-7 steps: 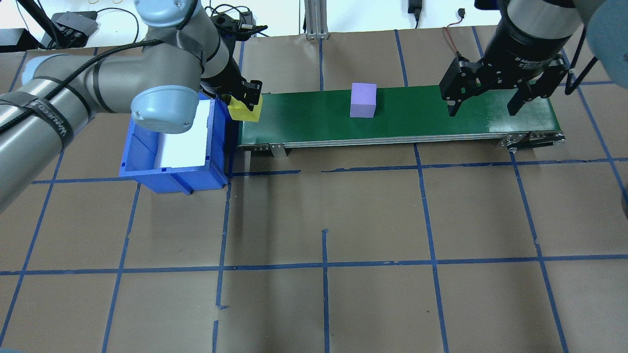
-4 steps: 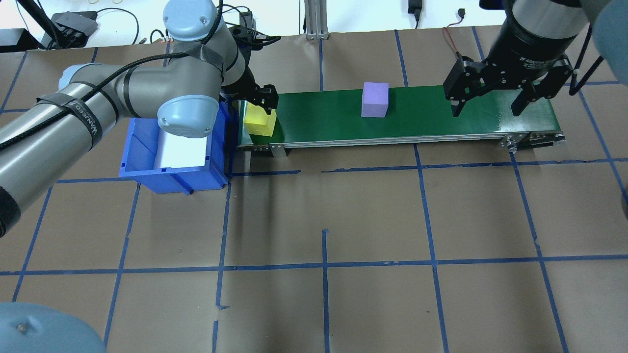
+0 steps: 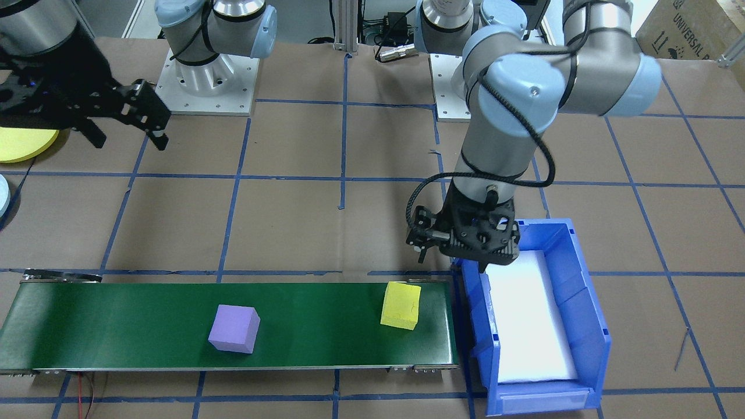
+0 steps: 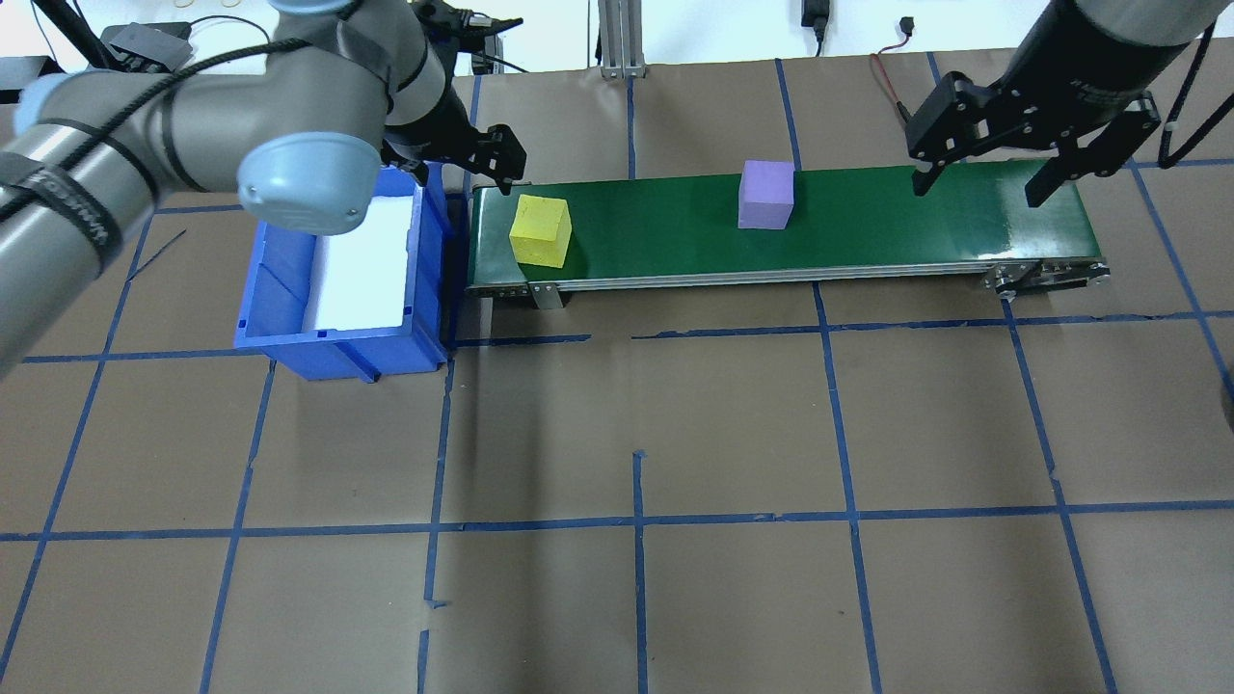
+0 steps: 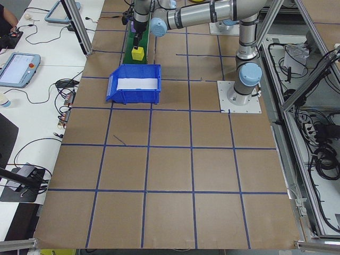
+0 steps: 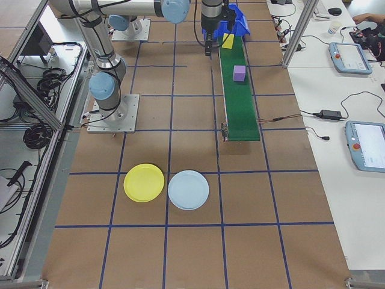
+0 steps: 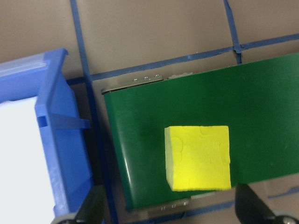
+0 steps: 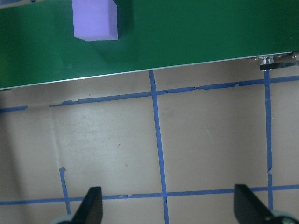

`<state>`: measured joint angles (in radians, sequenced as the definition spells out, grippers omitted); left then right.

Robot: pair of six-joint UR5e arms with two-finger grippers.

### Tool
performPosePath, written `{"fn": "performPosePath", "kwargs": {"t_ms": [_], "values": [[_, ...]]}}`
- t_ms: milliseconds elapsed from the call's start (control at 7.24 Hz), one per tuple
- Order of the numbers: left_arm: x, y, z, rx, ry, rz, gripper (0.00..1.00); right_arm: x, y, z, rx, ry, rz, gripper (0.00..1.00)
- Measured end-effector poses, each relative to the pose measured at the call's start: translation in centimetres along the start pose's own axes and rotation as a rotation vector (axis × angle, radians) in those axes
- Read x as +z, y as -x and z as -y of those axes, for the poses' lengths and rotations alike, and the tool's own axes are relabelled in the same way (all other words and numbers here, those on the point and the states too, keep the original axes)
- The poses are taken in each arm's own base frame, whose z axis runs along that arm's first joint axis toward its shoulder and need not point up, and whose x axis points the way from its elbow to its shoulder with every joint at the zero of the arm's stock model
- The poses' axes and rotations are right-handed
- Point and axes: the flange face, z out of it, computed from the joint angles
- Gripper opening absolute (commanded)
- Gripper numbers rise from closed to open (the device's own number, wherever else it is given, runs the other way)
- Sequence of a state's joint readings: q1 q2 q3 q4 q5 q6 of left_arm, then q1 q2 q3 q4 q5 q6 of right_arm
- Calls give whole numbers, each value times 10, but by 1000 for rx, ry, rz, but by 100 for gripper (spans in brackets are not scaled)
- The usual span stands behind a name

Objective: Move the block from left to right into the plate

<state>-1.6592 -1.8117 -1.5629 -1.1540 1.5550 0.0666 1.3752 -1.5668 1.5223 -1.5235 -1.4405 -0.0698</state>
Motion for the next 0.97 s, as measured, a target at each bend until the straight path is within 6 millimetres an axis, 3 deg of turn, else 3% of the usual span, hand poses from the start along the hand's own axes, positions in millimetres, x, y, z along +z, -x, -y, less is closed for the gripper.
{"fn": "performPosePath", "kwargs": {"t_ms": [138, 414, 691, 967], "values": [[-35, 23, -19, -42, 48, 4, 100, 6, -39, 28, 31, 3, 21, 100], [-99, 60, -67, -131, 130, 4, 100, 49, -92, 88, 56, -3, 31, 100], [-120, 77, -91, -178, 179, -1, 100, 97, -110, 126, 64, -25, 65, 100], [-119, 73, -96, -189, 190, -49, 100, 131, -110, 147, 64, -51, 125, 100]]}}
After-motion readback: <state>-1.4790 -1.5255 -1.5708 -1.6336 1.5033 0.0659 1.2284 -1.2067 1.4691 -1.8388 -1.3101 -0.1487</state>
